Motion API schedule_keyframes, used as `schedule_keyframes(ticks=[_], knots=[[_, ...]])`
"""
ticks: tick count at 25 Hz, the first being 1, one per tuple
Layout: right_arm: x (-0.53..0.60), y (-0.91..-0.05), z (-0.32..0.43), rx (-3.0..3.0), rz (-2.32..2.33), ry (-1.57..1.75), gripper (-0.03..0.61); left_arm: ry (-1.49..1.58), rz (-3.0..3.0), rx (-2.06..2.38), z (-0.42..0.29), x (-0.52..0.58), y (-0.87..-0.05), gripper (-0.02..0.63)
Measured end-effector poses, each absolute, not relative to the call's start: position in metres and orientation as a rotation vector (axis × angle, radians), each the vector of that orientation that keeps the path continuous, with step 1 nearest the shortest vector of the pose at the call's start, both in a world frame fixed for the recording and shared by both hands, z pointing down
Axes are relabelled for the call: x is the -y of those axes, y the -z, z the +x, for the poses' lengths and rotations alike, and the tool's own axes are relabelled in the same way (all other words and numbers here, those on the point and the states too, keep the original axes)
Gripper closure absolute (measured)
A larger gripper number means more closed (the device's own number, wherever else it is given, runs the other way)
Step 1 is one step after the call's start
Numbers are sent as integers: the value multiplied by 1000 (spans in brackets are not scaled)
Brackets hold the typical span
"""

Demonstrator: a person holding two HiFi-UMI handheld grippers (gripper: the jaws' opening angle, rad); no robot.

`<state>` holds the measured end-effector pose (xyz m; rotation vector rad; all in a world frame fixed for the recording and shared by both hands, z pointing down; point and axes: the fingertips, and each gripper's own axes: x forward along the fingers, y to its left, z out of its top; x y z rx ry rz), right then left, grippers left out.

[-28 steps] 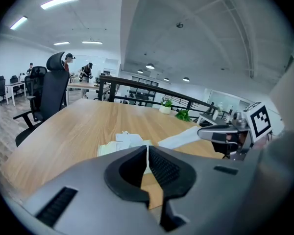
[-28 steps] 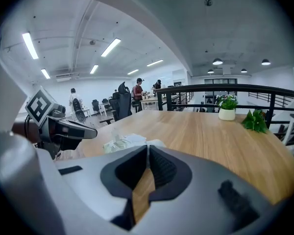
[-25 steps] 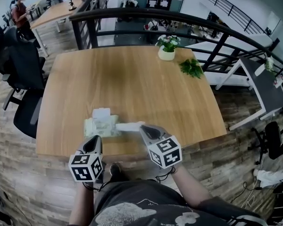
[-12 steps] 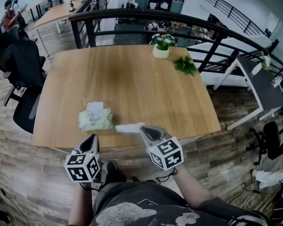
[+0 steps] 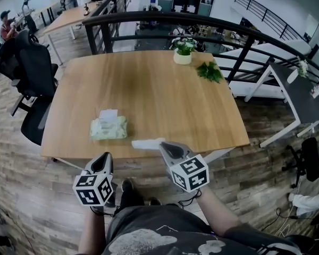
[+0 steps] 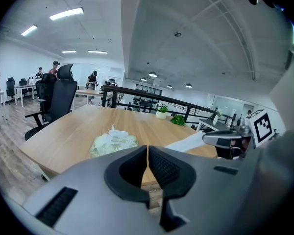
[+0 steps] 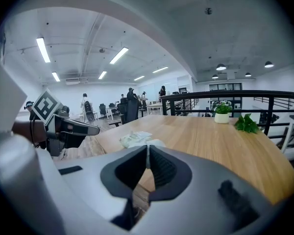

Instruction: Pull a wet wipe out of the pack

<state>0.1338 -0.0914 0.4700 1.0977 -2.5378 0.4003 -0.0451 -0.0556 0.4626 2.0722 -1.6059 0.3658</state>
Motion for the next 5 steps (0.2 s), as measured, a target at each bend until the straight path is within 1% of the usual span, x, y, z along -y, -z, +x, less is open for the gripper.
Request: schedule_keyframes(ticks=[5], knots=[[81, -473, 141, 2547, 1096, -411, 546, -342, 2068, 1613, -37, 45, -462, 594]])
